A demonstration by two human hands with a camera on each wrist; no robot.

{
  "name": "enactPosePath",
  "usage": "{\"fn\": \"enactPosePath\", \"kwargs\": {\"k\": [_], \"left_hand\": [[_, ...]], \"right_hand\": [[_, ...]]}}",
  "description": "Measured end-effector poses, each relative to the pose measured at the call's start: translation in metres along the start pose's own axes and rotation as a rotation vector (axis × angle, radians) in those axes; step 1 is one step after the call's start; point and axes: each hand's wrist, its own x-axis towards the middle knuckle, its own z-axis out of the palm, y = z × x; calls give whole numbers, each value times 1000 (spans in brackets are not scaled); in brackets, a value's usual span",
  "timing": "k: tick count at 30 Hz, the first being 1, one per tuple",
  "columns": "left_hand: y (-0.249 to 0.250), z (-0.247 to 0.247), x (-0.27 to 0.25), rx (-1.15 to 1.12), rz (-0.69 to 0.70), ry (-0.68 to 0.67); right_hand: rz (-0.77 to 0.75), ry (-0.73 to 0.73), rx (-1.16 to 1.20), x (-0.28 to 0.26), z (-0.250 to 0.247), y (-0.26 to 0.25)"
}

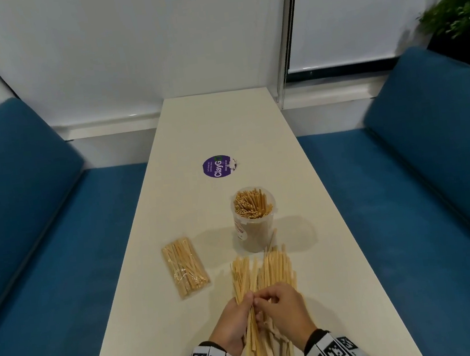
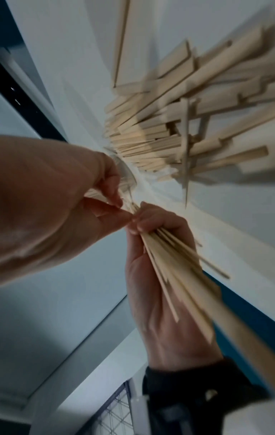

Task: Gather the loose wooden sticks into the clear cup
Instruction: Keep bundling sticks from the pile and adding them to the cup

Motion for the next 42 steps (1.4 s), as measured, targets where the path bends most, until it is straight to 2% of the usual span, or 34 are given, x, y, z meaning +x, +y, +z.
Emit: {"fn": "enactPosePath", "kwargs": {"k": [2, 3, 4, 6, 9, 11, 12, 15, 17, 23, 25, 27, 28, 30, 32, 34, 38, 42], "left_hand": [[3, 1, -1, -28, 58, 73], [5, 2, -1, -47, 102, 121], [9, 2, -2, -66, 154, 171], [21, 5, -5, -97, 281, 264], [43, 11, -17, -106, 495, 400], [57, 17, -28, -79, 631, 443], [62, 20, -34, -57, 687, 455], [68, 29, -44, 24, 818, 484], [70, 33, -49, 64, 855, 494], [65, 40, -61, 126, 879, 432], [65, 40, -64, 116, 883, 413], [67, 38, -67, 84, 859, 377], [67, 36, -70, 61, 837, 351], [67, 35, -75, 2, 773, 275], [65, 35, -80, -74, 695, 186], [61, 35, -83, -126, 631, 119], [55, 31, -82, -163, 572, 121], [56, 18, -79, -218, 573, 250]], "right_hand": [[-18, 56, -39, 1, -2, 1], [21, 73, -4, 0, -3, 2], [92, 72, 47, -1, -3, 2], [330, 8, 155, -3, -4, 3], [691, -199, 433, -8, -8, -1], [810, -250, 660, -10, -10, -4], [817, -254, 746, -11, -9, -9], [727, -191, 965, -11, -4, -27], [680, -172, 1016, -13, -2, -38], [531, -328, 1028, -34, -8, -61], [507, -382, 933, -34, -12, -61], [428, -343, 651, -31, -17, -55], [328, -264, 458, -29, -19, -52], [35, -91, 159, -26, -26, -49], [-220, -42, 17, -21, -33, -51], [-333, -53, -65, -20, -37, -58], [-393, -71, -120, -27, -39, -64], [-279, -3, -76, -34, -42, -50]]}}
